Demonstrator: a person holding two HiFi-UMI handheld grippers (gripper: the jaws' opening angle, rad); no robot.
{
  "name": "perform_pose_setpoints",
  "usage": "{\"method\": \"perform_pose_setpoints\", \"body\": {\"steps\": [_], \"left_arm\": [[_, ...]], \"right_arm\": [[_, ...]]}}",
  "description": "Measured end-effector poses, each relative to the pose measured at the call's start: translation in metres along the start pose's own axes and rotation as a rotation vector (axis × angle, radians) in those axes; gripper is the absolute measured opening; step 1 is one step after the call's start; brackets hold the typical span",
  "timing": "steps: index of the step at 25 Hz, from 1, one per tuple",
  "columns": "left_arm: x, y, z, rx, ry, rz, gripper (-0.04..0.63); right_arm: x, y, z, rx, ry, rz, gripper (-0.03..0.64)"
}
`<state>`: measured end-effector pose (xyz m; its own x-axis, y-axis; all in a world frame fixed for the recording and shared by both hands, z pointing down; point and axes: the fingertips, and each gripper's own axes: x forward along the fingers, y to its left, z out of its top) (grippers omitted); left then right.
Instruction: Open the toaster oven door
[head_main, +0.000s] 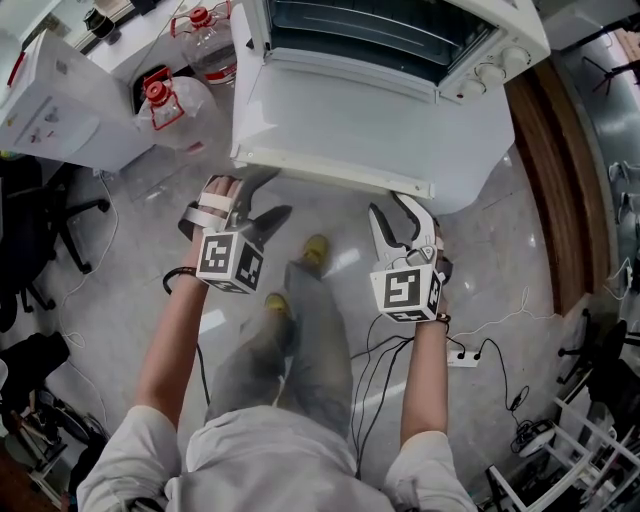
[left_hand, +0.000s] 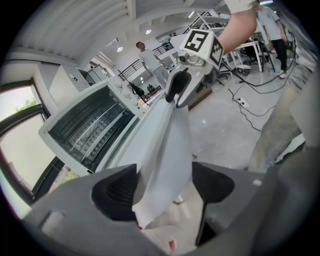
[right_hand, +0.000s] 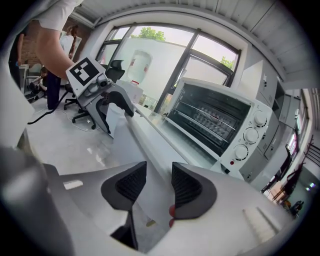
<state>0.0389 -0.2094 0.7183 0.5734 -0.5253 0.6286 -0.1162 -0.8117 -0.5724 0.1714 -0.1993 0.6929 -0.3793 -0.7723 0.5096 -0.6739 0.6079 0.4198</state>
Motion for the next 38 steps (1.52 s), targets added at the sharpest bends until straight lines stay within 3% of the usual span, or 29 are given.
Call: {"method": "perform_pose_setpoints", "body": {"steps": [6,9,21,30,38], "left_arm": [[-0.001,-0.002,0.000,-0.006,0.001,-0.006,0.339],[-0.004,0.000,0.003,-0.015,-0.012,-0.010,0.349],[-0.021,0.013,0.022,-0.123,-0.080,0.008,0.333],[-0.049,0.025,0.039,-0.271,-0.139,0.036,0.292],[-0.095,0.057,0.063,-0.424,-0.196,0.117,0.218]], "right_arm": [[-0.001,0.001,0.000,0.018,0.002,-0.004,0.143],[-0.003,-0.002,0.005,0.076,-0.023,-0.008,0.143],[-0.018,-0.009,0.015,0.205,-0.041,-0.023,0.141],[-0.040,-0.013,0.036,0.299,-0.064,-0.044,0.140],[-0.077,-0.029,0.069,0.372,-0.087,-0.076,0.138]]}}
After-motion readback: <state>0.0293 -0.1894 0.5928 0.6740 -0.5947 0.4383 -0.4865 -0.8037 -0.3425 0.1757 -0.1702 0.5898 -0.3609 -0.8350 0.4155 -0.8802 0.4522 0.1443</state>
